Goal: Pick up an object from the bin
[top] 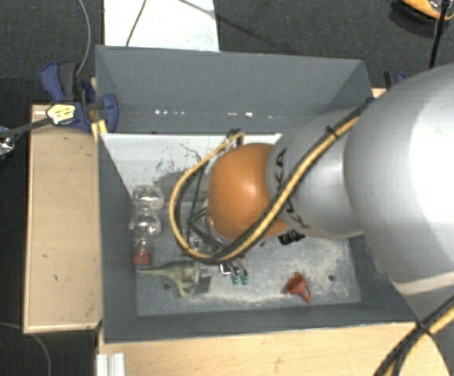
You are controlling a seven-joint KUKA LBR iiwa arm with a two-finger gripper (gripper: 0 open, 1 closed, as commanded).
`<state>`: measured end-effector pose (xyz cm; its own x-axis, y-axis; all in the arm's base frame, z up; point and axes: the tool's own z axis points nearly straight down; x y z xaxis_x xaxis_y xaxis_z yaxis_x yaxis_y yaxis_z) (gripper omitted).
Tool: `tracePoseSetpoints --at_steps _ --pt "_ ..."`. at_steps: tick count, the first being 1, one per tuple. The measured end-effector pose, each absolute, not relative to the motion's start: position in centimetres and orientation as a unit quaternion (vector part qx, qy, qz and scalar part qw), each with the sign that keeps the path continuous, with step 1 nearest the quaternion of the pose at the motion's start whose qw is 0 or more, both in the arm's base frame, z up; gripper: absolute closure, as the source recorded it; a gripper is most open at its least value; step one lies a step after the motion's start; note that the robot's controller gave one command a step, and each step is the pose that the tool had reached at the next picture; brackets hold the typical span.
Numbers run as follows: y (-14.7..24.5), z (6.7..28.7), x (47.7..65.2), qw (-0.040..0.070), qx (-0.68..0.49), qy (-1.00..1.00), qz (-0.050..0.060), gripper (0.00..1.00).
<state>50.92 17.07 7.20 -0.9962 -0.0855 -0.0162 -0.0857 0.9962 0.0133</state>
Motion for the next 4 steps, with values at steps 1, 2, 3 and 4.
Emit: tracePoseSetpoints --at_steps 1,2,3,4 --pt "16.8 7.5 51.0 0.008 -0.043 0.999 0.008 1.0" --pt "16.9 7.4 51.3 0.009 -0.055 0.998 0.007 1.0" --pt "16.0 7.3 51.8 0.011 -0.057 0.998 0.01 1.0" --pt "15.0 7.3 51.0 0.015 -0.072 0.997 0.01 1.0"
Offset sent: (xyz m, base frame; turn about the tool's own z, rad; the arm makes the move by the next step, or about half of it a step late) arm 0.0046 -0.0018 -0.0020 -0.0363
